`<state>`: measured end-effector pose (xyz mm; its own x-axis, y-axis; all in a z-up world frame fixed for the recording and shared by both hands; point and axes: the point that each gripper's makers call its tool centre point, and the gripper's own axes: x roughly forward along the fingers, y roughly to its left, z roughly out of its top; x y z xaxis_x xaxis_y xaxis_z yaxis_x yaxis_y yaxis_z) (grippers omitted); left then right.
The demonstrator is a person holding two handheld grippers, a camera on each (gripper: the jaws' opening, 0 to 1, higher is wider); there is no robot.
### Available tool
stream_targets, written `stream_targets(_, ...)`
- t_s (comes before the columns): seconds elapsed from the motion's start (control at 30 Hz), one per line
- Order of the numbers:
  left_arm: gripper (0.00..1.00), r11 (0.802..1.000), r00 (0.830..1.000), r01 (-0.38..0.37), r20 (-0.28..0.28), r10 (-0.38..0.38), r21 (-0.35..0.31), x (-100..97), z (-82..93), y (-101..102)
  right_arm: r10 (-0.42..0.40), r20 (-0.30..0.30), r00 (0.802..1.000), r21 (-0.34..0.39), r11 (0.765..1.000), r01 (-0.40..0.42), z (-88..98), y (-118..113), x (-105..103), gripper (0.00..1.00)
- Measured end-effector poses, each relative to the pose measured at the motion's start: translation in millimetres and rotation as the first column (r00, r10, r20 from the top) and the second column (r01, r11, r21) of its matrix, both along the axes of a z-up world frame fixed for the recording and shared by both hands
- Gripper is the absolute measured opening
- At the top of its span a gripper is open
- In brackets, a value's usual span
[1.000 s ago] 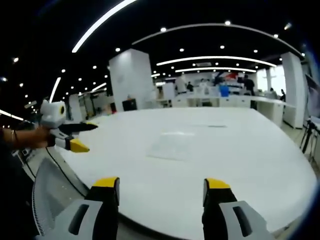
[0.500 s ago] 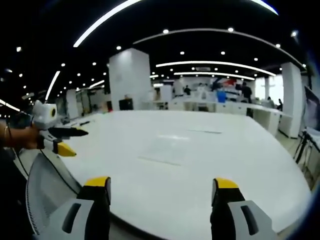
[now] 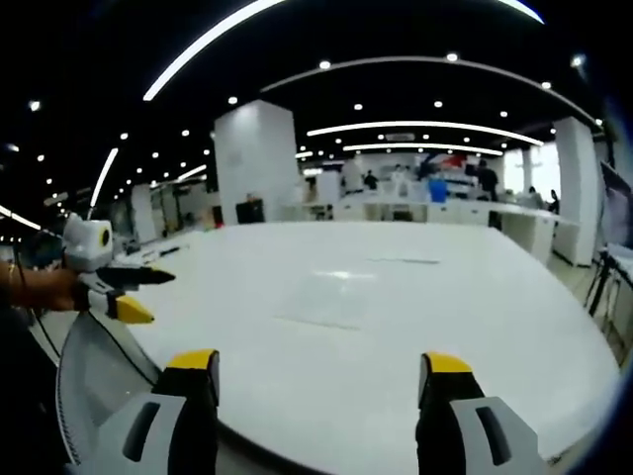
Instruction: Open the resealable bag by pulling the two sides of the seal apart until the entire bag opening is separated and visibly accessible.
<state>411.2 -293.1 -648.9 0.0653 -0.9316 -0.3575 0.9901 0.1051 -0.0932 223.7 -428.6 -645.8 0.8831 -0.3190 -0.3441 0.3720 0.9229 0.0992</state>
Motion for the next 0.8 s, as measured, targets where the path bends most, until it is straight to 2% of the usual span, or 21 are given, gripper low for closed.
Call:
stream_targets(0.47,0.99,0.999,1.0,-0.007,0.012,0.007,0.033,1.6,-6.7,0.3,0.012,-0.03,0.999,0.025,1.0,-0.011,-6.8,2.4,0.3,0.8)
stream_targets(0.8,0.99,0.999,1.0,-0.01,-0.003,0.01,0.031,1.7,-6.4,0.3,0.012,-0.021,1.0,0.023,1.0,-0.012,-5.5,3.2,0.1,0.8)
